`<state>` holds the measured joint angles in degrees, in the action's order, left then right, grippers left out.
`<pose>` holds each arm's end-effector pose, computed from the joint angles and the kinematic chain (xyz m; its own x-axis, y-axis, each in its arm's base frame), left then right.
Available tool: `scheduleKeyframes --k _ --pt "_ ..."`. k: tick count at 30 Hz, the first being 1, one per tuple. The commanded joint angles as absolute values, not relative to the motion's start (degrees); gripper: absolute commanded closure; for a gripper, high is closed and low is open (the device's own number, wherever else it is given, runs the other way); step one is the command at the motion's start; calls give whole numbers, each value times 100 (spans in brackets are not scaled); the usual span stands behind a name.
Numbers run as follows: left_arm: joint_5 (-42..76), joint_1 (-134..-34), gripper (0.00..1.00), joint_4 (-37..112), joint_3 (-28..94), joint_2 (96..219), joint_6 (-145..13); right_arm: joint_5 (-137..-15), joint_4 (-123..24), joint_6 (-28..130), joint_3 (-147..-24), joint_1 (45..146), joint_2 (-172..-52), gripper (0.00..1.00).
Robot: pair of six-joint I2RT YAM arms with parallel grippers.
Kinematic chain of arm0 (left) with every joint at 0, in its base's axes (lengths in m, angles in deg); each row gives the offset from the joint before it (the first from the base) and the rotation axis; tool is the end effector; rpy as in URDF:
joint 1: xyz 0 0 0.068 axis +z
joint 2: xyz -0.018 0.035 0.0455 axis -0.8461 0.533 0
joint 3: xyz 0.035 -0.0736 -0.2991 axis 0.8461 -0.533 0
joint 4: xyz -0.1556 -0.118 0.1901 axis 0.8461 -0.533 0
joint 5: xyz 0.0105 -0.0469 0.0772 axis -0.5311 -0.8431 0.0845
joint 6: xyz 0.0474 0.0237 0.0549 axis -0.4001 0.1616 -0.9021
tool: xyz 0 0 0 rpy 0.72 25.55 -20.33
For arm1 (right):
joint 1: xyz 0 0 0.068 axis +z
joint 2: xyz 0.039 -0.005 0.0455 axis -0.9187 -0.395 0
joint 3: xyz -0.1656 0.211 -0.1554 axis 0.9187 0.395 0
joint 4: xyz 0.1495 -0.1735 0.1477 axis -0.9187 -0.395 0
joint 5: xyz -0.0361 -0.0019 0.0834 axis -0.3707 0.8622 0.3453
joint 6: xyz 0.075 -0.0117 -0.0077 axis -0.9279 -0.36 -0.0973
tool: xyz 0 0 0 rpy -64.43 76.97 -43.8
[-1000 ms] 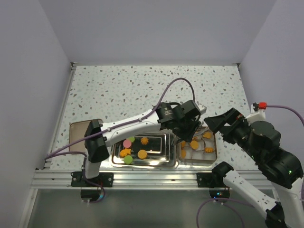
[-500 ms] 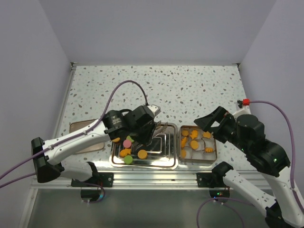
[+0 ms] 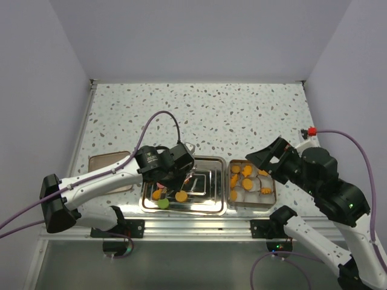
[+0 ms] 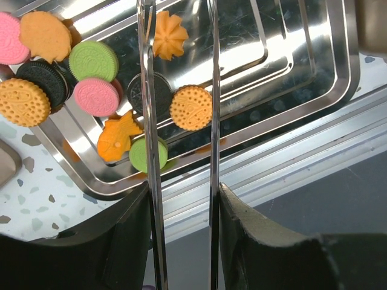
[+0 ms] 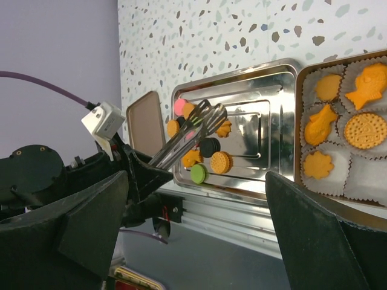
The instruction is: Pack the cookies
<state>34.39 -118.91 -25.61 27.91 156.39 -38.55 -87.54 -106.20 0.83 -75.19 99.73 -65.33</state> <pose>0.1309 -0.2159 0.3012 -0.8743 0.3087 -0.3745 0.3716 0.9222 -0.1072 0.0729 0.0426 0.4053 -0.6216 0.5954 -0.5091 0.0439 0.6753 0.7362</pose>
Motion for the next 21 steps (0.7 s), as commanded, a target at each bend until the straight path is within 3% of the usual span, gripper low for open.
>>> scheduleKeyframes --k 1,21 --pt "3717 -11853 51 -2779 2794 15561 -3739 -8818 -10706 43 -7550 9978 -6460 1" --pt "3454 -11870 47 -2964 2399 15438 -3826 -8783 -10504 -1 -7409 9978 -6495 1"
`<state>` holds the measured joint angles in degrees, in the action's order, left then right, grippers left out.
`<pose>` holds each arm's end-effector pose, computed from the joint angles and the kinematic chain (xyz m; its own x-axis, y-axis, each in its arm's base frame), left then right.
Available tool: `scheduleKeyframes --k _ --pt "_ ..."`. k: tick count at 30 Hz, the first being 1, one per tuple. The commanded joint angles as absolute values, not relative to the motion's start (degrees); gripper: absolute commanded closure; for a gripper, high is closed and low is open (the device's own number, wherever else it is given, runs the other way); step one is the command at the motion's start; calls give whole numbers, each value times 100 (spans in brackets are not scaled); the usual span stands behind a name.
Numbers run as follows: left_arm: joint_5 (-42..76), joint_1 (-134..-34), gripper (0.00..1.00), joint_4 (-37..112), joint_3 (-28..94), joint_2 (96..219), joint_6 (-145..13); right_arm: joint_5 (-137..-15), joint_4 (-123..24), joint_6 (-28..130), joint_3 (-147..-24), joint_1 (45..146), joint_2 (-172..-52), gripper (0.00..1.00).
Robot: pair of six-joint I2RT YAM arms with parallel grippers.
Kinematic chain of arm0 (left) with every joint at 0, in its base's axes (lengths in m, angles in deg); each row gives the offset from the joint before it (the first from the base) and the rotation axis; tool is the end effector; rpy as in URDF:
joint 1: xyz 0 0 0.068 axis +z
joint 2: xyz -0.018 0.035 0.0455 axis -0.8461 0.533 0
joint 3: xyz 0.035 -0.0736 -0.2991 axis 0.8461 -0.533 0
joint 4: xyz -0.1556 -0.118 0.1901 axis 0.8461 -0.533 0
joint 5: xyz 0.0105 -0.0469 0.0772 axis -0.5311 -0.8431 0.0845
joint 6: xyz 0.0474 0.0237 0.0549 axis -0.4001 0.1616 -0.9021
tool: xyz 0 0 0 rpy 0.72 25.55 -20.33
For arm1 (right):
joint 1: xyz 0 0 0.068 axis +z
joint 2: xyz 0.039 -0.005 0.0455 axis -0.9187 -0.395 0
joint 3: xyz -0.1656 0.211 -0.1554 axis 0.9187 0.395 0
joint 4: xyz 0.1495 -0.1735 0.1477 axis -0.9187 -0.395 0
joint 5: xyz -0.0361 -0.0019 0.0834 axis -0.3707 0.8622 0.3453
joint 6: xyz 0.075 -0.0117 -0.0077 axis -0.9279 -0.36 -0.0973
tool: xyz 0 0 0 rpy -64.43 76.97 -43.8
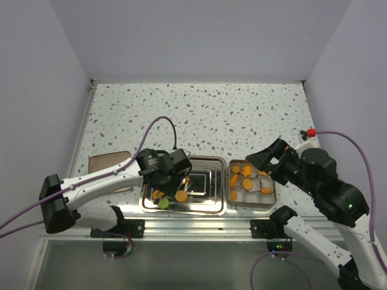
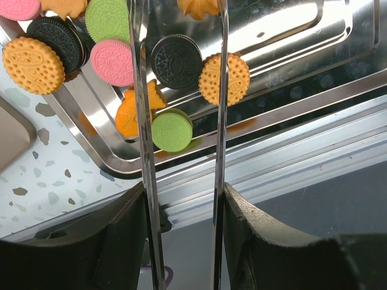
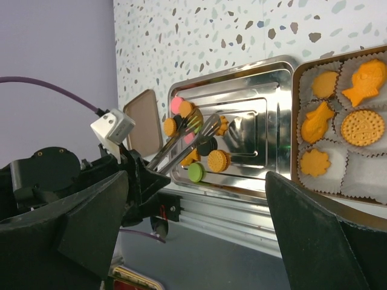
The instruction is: Pack the cookies
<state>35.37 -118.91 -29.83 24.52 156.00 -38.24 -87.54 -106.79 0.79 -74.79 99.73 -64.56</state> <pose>0.1233 -0.1999 0.2818 -0.8936 0.3388 -0.2946 0.3591 0.9331 -0.0163 0.0698 0.0406 0.4027 -0.6232 0.5948 -0.5078 0.0467 0.6765 0.7350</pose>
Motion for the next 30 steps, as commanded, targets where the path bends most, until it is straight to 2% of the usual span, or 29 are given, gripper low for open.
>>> scheduleKeyframes --k 1,20,30 --pt "3427 -11870 47 -2946 2364 15447 -3835 -8783 -10496 -10 -7401 9978 -6486 1" --pt "3049 -12055 47 -2726 2047 15430 -3818 -8774 -10601 -133 -7277 9978 -6372 1" --pt "3172 -12063 62 -2691 2056 15517 -3730 -8809 -10662 -89 -7313 9969 -6319 1"
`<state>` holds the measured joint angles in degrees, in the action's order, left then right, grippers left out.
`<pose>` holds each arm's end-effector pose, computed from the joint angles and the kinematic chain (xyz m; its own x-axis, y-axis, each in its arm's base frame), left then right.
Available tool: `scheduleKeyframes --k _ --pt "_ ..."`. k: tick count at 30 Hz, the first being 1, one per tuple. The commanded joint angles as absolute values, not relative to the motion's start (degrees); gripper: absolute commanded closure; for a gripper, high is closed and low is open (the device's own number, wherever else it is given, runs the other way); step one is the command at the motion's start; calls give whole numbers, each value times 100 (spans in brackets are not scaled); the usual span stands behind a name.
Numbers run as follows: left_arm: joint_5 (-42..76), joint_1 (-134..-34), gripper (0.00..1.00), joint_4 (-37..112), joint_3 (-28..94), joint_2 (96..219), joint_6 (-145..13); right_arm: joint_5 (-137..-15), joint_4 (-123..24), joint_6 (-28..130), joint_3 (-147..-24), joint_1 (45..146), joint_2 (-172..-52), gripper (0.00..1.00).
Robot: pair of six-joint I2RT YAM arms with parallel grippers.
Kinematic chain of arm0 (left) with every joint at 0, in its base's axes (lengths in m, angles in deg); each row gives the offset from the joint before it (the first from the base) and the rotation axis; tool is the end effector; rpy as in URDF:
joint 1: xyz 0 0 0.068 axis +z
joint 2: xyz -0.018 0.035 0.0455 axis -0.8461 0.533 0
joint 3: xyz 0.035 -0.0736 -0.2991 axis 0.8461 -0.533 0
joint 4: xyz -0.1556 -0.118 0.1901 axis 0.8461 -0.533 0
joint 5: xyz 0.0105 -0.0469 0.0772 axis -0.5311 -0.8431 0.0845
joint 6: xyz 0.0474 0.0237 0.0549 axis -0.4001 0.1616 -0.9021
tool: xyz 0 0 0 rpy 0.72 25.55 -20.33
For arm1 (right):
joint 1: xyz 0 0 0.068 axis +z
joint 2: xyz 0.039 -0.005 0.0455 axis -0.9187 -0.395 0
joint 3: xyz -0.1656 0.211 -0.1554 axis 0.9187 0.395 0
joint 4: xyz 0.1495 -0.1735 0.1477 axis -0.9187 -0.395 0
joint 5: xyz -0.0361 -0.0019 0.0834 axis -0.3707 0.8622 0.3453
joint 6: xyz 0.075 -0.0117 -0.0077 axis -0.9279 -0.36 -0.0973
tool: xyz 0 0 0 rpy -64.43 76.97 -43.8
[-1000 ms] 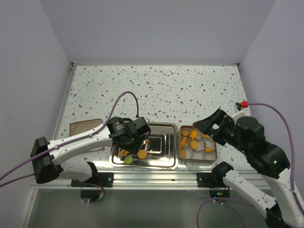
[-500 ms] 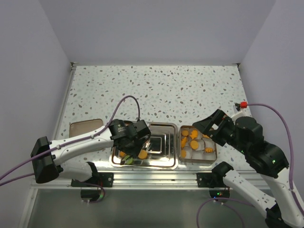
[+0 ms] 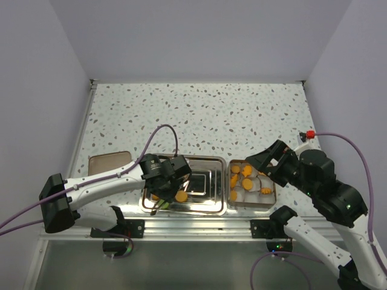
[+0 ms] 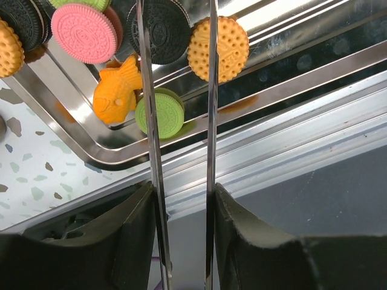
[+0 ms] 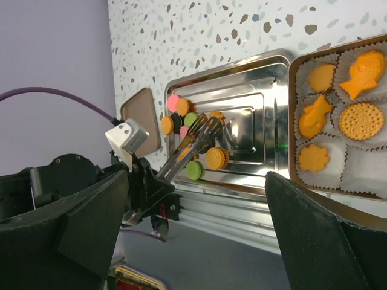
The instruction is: Pack the cookies
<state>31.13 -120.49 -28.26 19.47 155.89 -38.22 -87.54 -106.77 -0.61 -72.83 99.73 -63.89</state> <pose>0.1097 -0.1980 0.2566 -0.9011 0.3816 -0.2060 0.3965 0.9174 -0.0345 0.0705 0.0410 0.3927 -0.6309 0.6053 -0.4854 0.0758 0.6707 0.7379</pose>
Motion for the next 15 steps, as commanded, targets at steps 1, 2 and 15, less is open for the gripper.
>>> scheduleKeyframes --k 1,2,15 --pt "3224 -12072 63 -2717 2117 15535 -3739 -8818 -10662 -80 -7321 9978 -6319 1" --pt "3268 -12072 64 -2770 2187 15561 -3747 -8844 -10654 -80 -7330 9978 -6319 1" --pt "2751 -12248 68 -2612 3910 15754 -4415 -9082 -10689 -19 -7392 9969 -6249 1"
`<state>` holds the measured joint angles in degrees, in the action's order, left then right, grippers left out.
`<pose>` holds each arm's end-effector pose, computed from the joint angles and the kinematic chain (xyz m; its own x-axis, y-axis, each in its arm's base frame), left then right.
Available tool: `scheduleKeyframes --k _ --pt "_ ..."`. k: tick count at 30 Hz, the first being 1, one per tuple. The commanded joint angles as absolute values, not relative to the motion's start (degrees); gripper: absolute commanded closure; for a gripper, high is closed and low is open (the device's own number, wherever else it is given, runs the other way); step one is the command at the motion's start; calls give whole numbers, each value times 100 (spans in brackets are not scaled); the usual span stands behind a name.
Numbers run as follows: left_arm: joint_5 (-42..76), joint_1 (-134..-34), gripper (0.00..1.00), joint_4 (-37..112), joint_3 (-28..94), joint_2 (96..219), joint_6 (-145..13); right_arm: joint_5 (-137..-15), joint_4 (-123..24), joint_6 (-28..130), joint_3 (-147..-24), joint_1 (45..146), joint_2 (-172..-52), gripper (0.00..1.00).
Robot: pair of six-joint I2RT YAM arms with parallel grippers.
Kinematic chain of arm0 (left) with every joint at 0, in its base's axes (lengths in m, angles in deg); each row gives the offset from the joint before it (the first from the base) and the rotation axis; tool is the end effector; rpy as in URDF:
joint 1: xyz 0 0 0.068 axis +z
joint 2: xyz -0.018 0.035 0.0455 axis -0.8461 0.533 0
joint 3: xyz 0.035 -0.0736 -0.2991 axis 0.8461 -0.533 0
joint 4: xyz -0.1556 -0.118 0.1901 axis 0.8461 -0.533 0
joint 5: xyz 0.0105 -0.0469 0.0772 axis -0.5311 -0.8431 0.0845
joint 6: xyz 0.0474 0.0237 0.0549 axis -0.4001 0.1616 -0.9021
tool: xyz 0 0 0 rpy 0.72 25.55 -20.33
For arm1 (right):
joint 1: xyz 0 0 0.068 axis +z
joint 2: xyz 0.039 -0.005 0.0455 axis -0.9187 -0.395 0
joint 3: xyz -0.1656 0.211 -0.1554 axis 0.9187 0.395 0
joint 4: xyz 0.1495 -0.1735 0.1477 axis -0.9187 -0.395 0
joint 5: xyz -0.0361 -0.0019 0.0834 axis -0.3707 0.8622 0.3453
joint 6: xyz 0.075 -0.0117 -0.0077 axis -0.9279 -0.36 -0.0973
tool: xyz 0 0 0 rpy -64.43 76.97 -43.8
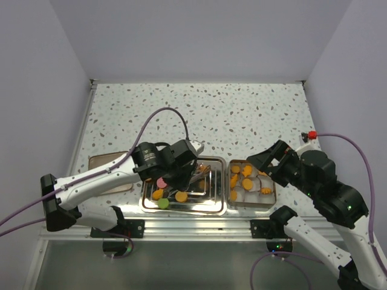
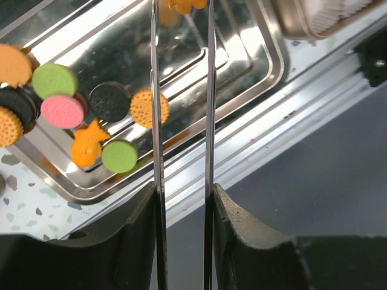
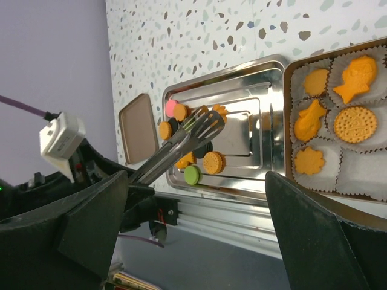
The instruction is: Pack the cookies
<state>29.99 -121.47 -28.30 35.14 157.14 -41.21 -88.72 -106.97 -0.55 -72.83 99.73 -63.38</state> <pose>0.1202 -0.2309 0.3347 -0.8411 0.3796 -0.3853 0.4734 0.8613 -0.1848 0.0688 0.0384 0.3928 -0.6151 0.6134 -0.4954 0.0801 0.6737 0.7347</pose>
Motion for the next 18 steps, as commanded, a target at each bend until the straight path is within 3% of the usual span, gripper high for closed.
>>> scheduleKeyframes --k 1,18 --pt "2646 -12326 68 -2543 3963 15781 -4494 -9108 -10689 -27 -7383 9987 -6249 1" --pt "2162 -13320 70 -1918 4403 16414 -4750 -9073 -10750 -212 -7260 9978 -6196 1"
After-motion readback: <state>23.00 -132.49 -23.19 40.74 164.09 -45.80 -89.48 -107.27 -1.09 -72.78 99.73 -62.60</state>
